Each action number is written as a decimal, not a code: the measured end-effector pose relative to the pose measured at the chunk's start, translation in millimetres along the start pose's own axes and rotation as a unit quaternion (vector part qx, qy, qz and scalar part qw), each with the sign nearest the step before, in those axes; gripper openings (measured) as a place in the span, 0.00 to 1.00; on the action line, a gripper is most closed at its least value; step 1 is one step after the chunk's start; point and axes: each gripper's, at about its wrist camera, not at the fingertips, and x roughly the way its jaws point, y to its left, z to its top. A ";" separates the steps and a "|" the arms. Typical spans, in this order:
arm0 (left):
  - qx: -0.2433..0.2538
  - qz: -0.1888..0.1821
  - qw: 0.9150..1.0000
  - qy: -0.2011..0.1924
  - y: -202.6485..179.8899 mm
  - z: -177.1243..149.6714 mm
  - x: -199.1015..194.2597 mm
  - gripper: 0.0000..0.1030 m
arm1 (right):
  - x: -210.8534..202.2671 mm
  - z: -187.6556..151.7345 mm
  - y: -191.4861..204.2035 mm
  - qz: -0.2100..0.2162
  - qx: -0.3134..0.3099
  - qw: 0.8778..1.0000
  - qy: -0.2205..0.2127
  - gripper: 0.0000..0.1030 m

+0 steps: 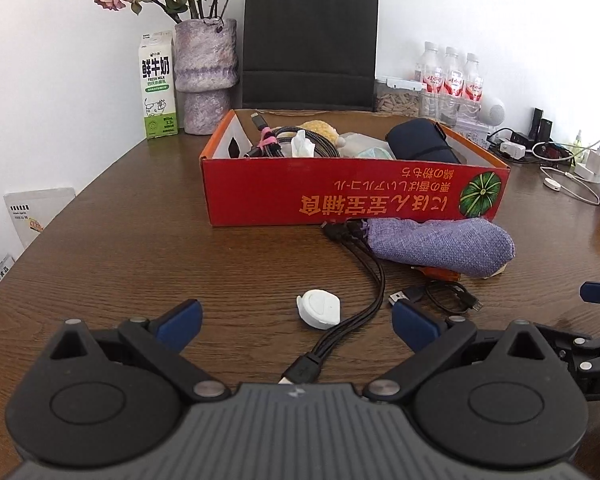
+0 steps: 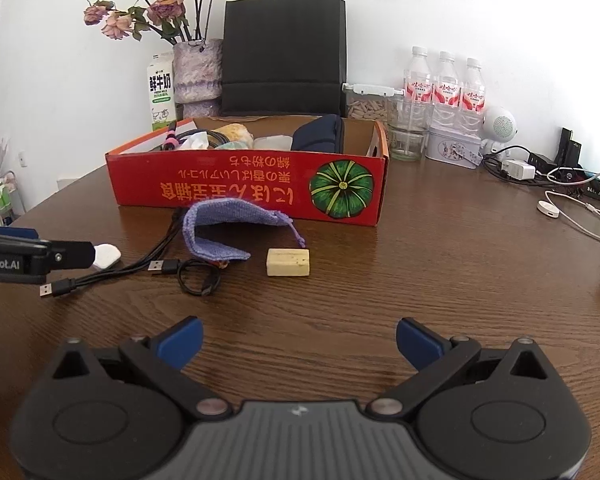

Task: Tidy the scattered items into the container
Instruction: 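Grasp the white round cap with the left tool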

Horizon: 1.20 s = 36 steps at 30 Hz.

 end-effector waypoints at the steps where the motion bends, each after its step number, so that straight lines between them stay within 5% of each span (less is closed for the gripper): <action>1: 0.005 -0.001 1.000 0.006 -1.6 -0.5 3.3 1.00 | 0.5 -0.1 0.1 0.000 0.000 1.000 0.001 1.00; 7: 0.010 0.000 1.000 0.012 -4.9 2.1 15.3 0.95 | 5.0 -0.1 -0.2 0.001 -0.001 1.000 0.015 1.00; 16: -0.003 -0.004 1.000 0.030 -0.7 6.4 31.5 0.46 | 8.5 -0.4 0.2 -0.003 -0.002 1.000 0.024 1.00; 18: 0.008 0.001 1.000 0.025 -3.2 5.2 31.2 0.26 | 8.8 -0.3 0.1 -0.003 -0.002 1.000 0.025 1.00; 36: -0.028 0.001 0.999 -0.018 28.2 12.9 -0.7 0.26 | 8.3 0.9 15.4 -0.013 -0.028 0.999 0.018 1.00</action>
